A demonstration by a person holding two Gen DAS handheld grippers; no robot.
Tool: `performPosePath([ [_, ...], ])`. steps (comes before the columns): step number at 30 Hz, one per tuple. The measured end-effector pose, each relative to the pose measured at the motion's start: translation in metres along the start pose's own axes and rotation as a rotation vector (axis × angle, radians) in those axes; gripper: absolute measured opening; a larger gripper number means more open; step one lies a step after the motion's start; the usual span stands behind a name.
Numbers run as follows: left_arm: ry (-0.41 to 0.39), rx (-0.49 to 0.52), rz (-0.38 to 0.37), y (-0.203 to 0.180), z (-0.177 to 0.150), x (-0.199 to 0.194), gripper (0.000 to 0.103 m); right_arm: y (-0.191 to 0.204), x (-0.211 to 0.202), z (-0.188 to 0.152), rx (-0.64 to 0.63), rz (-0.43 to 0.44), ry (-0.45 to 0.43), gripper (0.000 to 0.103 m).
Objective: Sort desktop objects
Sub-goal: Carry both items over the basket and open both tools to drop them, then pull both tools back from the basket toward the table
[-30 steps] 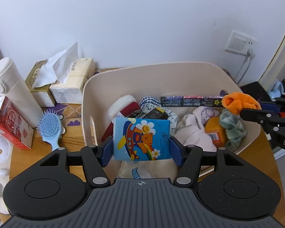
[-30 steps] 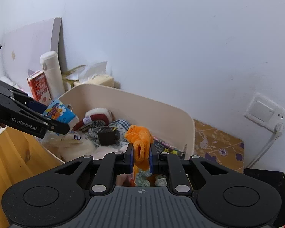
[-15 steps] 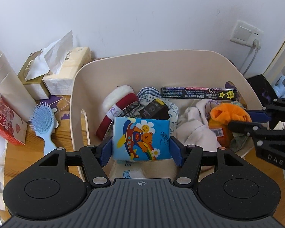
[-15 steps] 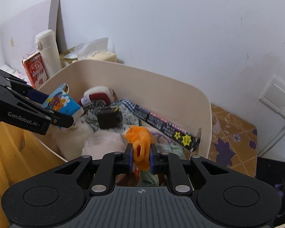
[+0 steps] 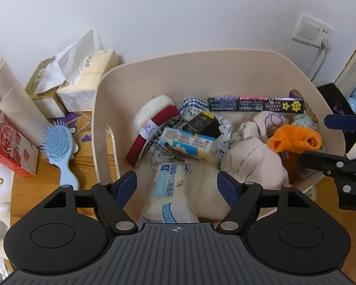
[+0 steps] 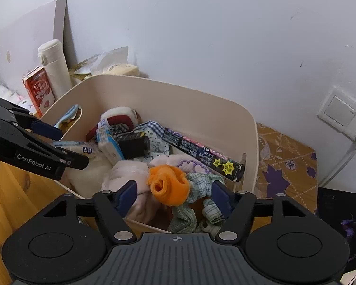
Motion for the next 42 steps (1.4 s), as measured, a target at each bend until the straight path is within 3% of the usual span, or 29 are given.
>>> performPosePath([
  [24,-0.16,0.008,-0.026,0.001,-0.005,-0.084,0.082,0.01,-0.077,-0.006,0.05,-0.108,-0.176,0.084],
  [37,-0.186,0.037,-0.057,-0.011,-0.043,-0.12,0.083,0.017,-0.134,-0.034,0.066,-0.155,-0.225,0.09],
  [42,-0.173,0.039,-0.077,-0.015,-0.062,-0.127,0.083,0.017,-0.15,-0.048,0.061,-0.151,-0.225,0.099],
])
Point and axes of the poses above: each gripper's, at about its wrist camera, not at the fingertips, and x roughly the way its jaws point, y to its left, z to its top, the point moved 5 cm from there along x, roughly the way its jaws point, and after that the axes turned 6 degrees about x, right-handed, at the moved point
